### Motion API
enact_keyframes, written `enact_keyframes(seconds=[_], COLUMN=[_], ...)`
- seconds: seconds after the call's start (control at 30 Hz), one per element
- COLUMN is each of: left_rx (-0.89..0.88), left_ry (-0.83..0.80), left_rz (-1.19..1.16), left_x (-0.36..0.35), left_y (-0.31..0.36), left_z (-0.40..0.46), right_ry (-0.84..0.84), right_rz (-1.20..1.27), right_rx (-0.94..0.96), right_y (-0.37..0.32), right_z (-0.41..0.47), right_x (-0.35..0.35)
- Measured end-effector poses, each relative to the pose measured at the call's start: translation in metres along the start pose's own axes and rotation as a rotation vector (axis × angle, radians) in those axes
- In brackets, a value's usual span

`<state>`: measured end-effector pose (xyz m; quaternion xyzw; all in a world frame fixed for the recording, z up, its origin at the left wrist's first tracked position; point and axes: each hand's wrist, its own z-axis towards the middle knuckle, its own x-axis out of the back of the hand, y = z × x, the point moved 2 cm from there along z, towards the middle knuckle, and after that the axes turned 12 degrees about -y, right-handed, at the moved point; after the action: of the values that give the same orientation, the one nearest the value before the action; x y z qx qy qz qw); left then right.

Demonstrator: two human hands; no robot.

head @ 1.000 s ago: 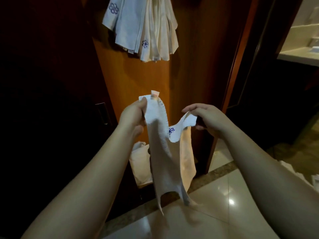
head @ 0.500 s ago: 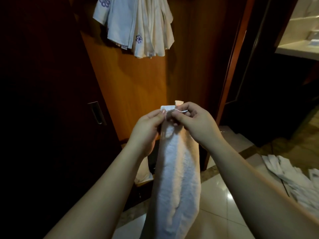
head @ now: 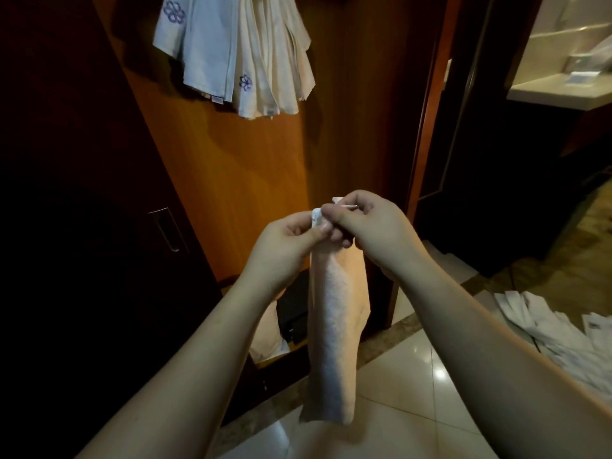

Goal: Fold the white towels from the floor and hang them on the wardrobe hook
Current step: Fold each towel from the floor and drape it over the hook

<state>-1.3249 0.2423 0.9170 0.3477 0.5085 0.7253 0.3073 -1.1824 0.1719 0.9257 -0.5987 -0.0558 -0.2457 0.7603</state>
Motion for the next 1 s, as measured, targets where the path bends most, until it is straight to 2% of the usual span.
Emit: enact_keyframes(seconds=[0.1, 0.27, 0.43, 0.57, 0.67, 0.73, 0.8, 0.87, 0.9, 1.0], left_rx=[0.054, 0.080, 0.074, 0.049, 0.051, 0.063, 0.060, 0.065, 0.072, 0.065], left_ry=[0.012, 0.013, -0.027, 0.051, 0.084, 0.094, 0.159, 0.229, 0.249, 0.269], left_rz=[-0.001, -0.040, -0.014, -0.081, -0.049, -0.005, -0.042, -0.120, -0.149, -0.157], left_x=[0.003, 0.018, 0.026, 0.041, 0.058, 0.065, 0.070, 0.075, 0.077, 0.079], left_y=[-0.006, -0.015, -0.023, -0.027, -0.026, -0.029, -0.033, -0.035, -0.035, -0.038], left_z=[0.004, 0.008, 0.009, 0.008, 0.005, 0.002, -0.001, -0.002, -0.003, -0.004], right_ry=[-0.183, -0.558, -0.713, -0.782, -0.717, -0.601, -0.361, -0.110, -0.064, -0.152], right_rz=[-0.091, -0.660, -0.731, -0.831, -0.796, -0.865, -0.813, -0.638, -0.609, -0.751], right_rx=[-0.070, -0.198, -0.121, -0.200, -0.258, -0.183, -0.081, 0.023, 0.044, 0.013], right_y=[0.003, 0.026, 0.048, 0.078, 0.095, 0.096, 0.089, 0.076, 0.073, 0.072], right_z=[0.006, 0.015, 0.018, 0.020, 0.016, 0.017, 0.019, 0.019, 0.019, 0.016], right_x=[0.015, 0.030, 0.029, 0.038, 0.045, 0.052, 0.061, 0.064, 0.062, 0.051])
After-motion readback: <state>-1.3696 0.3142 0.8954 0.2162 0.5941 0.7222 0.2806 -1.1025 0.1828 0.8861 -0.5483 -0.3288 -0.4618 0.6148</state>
